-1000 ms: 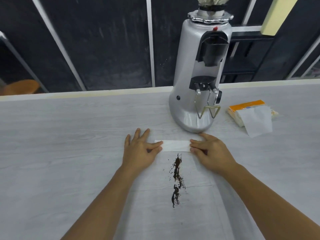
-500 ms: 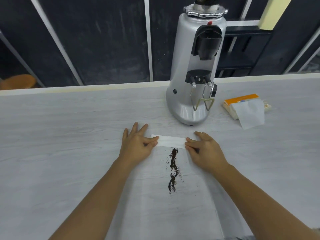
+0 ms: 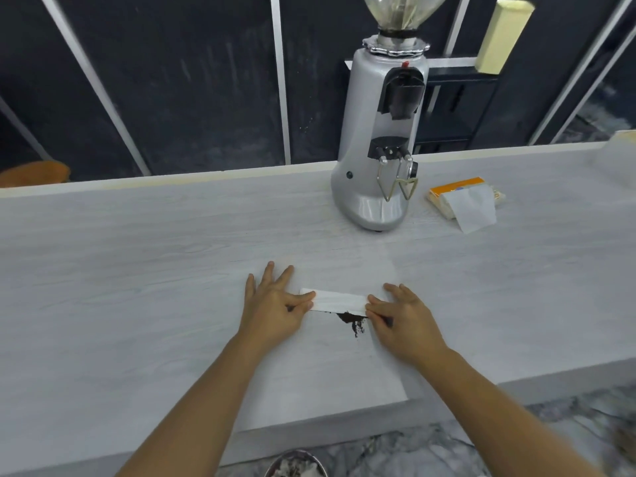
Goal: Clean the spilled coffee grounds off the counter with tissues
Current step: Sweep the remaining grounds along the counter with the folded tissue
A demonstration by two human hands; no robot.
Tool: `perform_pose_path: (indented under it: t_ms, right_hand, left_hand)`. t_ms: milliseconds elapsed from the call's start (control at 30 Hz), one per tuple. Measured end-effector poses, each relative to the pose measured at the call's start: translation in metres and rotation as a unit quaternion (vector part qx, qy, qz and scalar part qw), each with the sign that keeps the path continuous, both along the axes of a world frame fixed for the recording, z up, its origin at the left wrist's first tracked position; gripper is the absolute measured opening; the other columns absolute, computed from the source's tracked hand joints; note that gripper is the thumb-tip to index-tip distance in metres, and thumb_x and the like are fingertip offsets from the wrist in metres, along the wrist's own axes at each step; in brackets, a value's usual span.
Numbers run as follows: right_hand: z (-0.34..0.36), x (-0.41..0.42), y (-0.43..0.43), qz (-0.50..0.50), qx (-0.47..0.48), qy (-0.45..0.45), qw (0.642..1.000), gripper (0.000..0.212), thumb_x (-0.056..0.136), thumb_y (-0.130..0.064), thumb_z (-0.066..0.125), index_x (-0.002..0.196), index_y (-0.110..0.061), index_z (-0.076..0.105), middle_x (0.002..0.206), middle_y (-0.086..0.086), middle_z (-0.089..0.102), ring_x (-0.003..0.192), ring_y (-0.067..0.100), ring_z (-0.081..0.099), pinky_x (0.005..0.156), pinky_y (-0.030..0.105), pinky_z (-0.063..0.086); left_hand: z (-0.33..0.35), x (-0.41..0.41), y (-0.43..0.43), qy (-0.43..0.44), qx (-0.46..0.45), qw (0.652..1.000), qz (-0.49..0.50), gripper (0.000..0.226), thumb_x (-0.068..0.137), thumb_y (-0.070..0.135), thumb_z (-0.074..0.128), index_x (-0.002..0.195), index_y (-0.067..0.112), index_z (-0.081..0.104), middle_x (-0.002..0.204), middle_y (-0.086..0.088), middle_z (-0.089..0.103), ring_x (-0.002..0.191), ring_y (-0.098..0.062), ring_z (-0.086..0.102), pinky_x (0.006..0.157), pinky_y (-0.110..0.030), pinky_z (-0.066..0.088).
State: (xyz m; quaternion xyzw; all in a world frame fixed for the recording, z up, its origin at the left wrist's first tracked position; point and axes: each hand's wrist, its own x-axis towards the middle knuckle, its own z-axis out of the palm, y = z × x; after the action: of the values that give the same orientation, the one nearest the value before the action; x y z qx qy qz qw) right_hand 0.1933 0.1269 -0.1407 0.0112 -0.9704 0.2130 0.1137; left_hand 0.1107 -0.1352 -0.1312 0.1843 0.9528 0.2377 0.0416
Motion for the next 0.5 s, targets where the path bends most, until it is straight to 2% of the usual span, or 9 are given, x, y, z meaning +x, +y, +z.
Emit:
perform_pose_path:
  t_ms: [67,200,300,433,500]
  right_hand:
    - [0.002,0.013,-0.009,0.006,0.009,-0.001,1.000,0.022,0.082,-0.021,0.075,0.104,-0.020,0.076,0.111,0.025,0.069,0.110,0.037,0.062,0.097,0.036,0.046]
    - [-0.002,0.039,-0.023,0.007,0.015,0.014,1.000,0.025,0.080,-0.021,0.078,0.105,-0.018,0.077,0.116,0.028,0.067,0.112,0.036,0.064,0.106,0.040,0.037]
    - [-0.008,0.055,-0.030,0.017,0.004,0.020,1.000,0.025,0.083,-0.023,0.074,0.108,-0.018,0.075,0.117,0.025,0.067,0.115,0.034,0.062,0.109,0.040,0.037]
    - [-0.003,0.058,-0.033,0.021,0.003,0.018,1.000,0.022,0.082,-0.021,0.076,0.104,-0.020,0.077,0.119,0.026,0.066,0.113,0.038,0.062,0.102,0.043,0.044]
    - [0.006,0.052,-0.030,0.042,0.005,0.023,0.999,0.017,0.084,-0.021,0.073,0.100,-0.021,0.077,0.117,0.020,0.069,0.119,0.032,0.060,0.107,0.043,0.042]
  left_hand:
    - [0.001,0.012,-0.009,-0.003,-0.002,1.000,-0.003,0.021,0.094,0.056,0.052,0.109,0.056,0.067,0.161,0.008,0.027,0.153,-0.018,-0.003,0.121,-0.049,-0.012]
    - [0.001,0.039,-0.024,0.000,-0.014,1.000,-0.012,0.026,0.095,0.058,0.048,0.108,0.053,0.070,0.161,0.008,0.026,0.153,-0.018,-0.002,0.122,-0.051,-0.010]
    - [-0.002,0.059,-0.035,0.005,-0.002,1.000,-0.014,0.027,0.095,0.059,0.047,0.108,0.053,0.070,0.161,0.009,0.027,0.153,-0.018,-0.001,0.122,-0.050,-0.010]
    - [-0.002,0.069,-0.037,0.010,0.006,1.000,-0.016,0.026,0.097,0.055,0.047,0.111,0.053,0.068,0.161,0.008,0.028,0.154,-0.019,0.001,0.123,-0.049,-0.007]
    - [0.000,0.066,-0.033,0.014,0.021,0.999,-0.023,0.025,0.098,0.052,0.048,0.111,0.049,0.070,0.160,0.008,0.030,0.154,-0.018,0.003,0.123,-0.047,-0.004]
